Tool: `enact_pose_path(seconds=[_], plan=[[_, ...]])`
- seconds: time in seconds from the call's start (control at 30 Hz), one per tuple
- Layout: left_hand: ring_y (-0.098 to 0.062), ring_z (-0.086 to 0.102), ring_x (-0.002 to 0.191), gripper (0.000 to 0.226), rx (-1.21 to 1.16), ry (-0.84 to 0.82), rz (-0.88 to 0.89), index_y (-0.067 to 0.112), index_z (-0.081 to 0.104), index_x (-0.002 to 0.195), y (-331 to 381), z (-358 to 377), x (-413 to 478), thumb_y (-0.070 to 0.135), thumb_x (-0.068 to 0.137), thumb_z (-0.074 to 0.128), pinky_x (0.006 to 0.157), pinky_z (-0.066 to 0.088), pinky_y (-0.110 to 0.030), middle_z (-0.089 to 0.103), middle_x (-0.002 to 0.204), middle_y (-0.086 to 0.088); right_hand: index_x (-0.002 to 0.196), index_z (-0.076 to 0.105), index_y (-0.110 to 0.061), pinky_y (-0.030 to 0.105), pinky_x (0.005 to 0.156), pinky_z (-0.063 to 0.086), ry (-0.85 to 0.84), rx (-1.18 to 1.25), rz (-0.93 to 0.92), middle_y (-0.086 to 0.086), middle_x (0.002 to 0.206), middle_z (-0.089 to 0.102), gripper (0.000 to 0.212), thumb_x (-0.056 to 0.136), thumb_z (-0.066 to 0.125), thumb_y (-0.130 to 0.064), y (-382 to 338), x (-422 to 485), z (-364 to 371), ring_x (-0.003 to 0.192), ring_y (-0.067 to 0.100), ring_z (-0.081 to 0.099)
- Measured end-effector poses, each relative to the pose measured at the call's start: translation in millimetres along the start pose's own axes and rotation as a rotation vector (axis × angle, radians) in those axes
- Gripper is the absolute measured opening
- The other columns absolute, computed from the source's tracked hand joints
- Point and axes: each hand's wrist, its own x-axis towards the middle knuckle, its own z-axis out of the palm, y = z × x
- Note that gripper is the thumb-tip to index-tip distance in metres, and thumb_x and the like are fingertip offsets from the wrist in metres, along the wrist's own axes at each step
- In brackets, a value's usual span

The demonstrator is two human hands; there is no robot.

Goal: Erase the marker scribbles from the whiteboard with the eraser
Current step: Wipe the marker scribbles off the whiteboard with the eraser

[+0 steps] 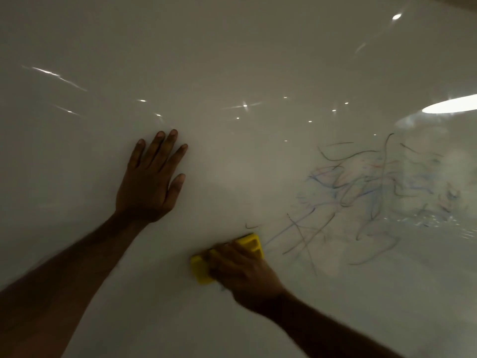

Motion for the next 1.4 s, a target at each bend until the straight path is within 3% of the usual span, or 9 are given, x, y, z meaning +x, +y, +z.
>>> enact_pose_path(seconds=[0.17, 0.37, 0.53, 0.73, 0.83, 1.0, 1.13, 1.27, 1.4], plan=[[-0.036, 0.024, 0.158, 0.061, 0.044, -0.012, -0.001, 0.011, 0.038, 0.16, 0.2, 2.4, -0.3, 0.037, 0.105, 0.037, 0.129, 0.013, -0.056, 0.027, 0.171, -0.015, 0.112, 0.072, -0.019, 0.043, 0.09, 0.052, 0.2, -0.161, 0.335, 0.011, 0.132, 0.061, 0.026, 0.088, 0.064, -0.015, 118.5, 43.6, -60.5, 0.115, 0.032, 0.059], [-0.036, 0.022, 0.159, 0.061, 0.043, -0.023, -0.013, 0.011, 0.038, 0.16, 0.0, 3.3, -1.2, 0.036, 0.105, 0.038, 0.129, 0.01, -0.054, 0.026, 0.172, -0.015, 0.111, 0.071, -0.027, 0.035, 0.092, 0.049, 0.341, -0.143, 0.696, 0.0, 0.144, 0.051, 0.027, 0.085, 0.065, -0.021, 135.9, 76.8, -86.9, 0.124, 0.026, 0.053], [-0.036, 0.022, 0.159, 0.062, 0.045, -0.013, -0.015, 0.011, 0.037, 0.161, 0.2, 5.1, -1.6, 0.037, 0.104, 0.039, 0.129, 0.009, -0.053, 0.024, 0.172, -0.015, 0.115, 0.069, -0.02, 0.04, 0.098, 0.045, 0.301, -0.043, 0.48, 0.006, 0.138, 0.056, 0.03, 0.085, 0.072, -0.014, 32.0, 28.3, -9.0, 0.121, 0.031, 0.055], [-0.036, 0.022, 0.159, 0.062, 0.044, -0.023, -0.021, 0.012, 0.036, 0.161, -0.1, 3.3, -1.5, 0.038, 0.105, 0.038, 0.129, 0.008, -0.053, 0.023, 0.173, -0.014, 0.107, 0.07, -0.019, 0.047, 0.103, 0.043, -0.046, -0.035, 0.057, 0.004, 0.142, 0.053, 0.023, 0.088, 0.059, -0.01, -25.4, -73.9, 23.6, 0.126, 0.03, 0.052], [-0.037, 0.021, 0.159, 0.063, 0.039, -0.038, -0.03, 0.012, 0.036, 0.161, 1.0, 3.2, -1.6, 0.038, 0.104, 0.038, 0.129, 0.009, -0.054, 0.023, 0.173, -0.014, 0.109, 0.072, -0.014, 0.048, 0.097, 0.048, 0.039, -0.085, 0.135, 0.01, 0.133, 0.061, 0.025, 0.095, 0.051, -0.013, 21.2, -64.0, 3.6, 0.125, 0.03, 0.051], [-0.036, 0.022, 0.159, 0.063, 0.048, -0.035, -0.026, 0.012, 0.037, 0.161, 1.4, 3.7, -1.3, 0.039, 0.105, 0.038, 0.129, 0.01, -0.055, 0.024, 0.172, -0.014, 0.103, 0.073, -0.017, 0.041, 0.09, 0.052, 0.28, -0.257, 0.477, 0.009, 0.135, 0.059, 0.019, 0.085, 0.068, -0.011, 139.1, 7.5, -76.3, 0.116, 0.032, 0.06], [-0.037, 0.023, 0.159, 0.062, 0.049, -0.022, -0.023, 0.011, 0.037, 0.16, 2.2, 4.6, -2.3, 0.039, 0.105, 0.038, 0.129, 0.011, -0.055, 0.025, 0.172, -0.015, 0.106, 0.072, -0.019, 0.037, 0.091, 0.049, 0.358, -0.202, 0.666, 0.006, 0.143, 0.052, 0.02, 0.087, 0.067, -0.016, 141.5, 26.9, -74.5, 0.12, 0.029, 0.055], [-0.036, 0.022, 0.159, 0.063, 0.052, -0.018, -0.025, 0.011, 0.037, 0.16, 1.6, 4.9, -2.8, 0.04, 0.105, 0.039, 0.129, 0.008, -0.053, 0.024, 0.172, -0.015, 0.114, 0.067, -0.016, 0.041, 0.097, 0.049, 0.394, -0.12, 0.56, 0.011, 0.136, 0.058, 0.03, 0.085, 0.072, -0.012, 51.8, -5.4, -22.2, 0.12, 0.031, 0.057], [-0.036, 0.022, 0.159, 0.063, 0.056, -0.003, -0.024, 0.012, 0.036, 0.161, 0.7, 4.5, -2.2, 0.04, 0.105, 0.04, 0.129, 0.005, -0.049, 0.023, 0.172, -0.014, 0.116, 0.066, -0.024, 0.042, 0.1, 0.045, 0.131, 0.039, 0.262, 0.001, 0.141, 0.054, 0.027, 0.09, 0.066, -0.016, -43.7, -67.8, 30.9, 0.127, 0.025, 0.051]])
